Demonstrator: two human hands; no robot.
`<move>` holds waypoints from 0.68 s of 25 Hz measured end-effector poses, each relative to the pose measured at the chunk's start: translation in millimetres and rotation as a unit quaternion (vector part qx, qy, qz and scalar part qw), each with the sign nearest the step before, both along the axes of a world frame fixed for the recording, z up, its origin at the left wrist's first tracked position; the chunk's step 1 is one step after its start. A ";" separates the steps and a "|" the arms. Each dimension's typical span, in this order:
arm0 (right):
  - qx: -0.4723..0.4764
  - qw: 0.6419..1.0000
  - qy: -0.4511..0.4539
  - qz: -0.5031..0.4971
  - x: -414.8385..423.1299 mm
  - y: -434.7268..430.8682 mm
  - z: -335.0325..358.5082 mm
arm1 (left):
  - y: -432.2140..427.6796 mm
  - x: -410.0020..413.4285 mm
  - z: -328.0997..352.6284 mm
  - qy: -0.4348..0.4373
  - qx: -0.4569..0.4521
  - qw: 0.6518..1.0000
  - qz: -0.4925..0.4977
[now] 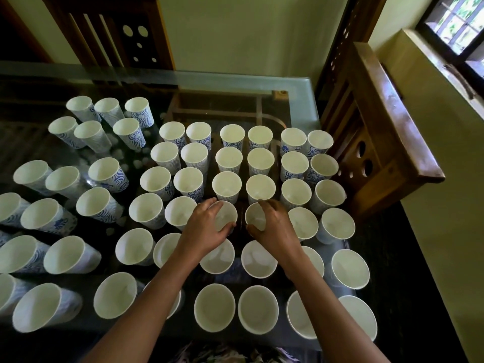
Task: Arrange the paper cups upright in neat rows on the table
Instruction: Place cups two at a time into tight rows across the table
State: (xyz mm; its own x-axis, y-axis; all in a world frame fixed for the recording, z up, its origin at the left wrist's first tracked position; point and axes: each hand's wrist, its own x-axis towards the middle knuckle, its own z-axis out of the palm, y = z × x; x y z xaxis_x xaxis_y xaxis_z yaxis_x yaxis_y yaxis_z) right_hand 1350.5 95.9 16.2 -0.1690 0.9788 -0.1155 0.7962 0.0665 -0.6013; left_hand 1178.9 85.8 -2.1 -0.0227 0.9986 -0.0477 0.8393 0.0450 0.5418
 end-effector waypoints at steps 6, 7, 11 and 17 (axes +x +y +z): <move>0.004 1.000 0.005 -0.005 2.6 4.7 0.9 | 5.4 0.3 4.5 0.003 0.017 1.000 -0.008; 0.004 1.000 0.006 -0.009 3.1 8.7 2.4 | 8.5 -0.3 5.5 0.005 0.020 1.000 -0.010; 0.017 1.000 -0.003 -0.013 -0.5 31.7 2.5 | 29.4 -2.0 6.1 0.014 0.018 1.000 -0.003; 0.039 0.999 -0.001 -0.012 -11.3 62.9 -4.0 | 64.1 0.3 4.7 0.010 0.004 1.000 0.002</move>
State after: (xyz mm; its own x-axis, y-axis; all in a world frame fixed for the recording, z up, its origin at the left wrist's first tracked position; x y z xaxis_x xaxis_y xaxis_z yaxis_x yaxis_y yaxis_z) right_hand 1339.3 158.8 12.1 -0.1448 0.9887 -0.0395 0.7993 0.0934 -0.5937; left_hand 1179.2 149.9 2.6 -0.0278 0.9989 -0.0390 0.8499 0.0442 0.5251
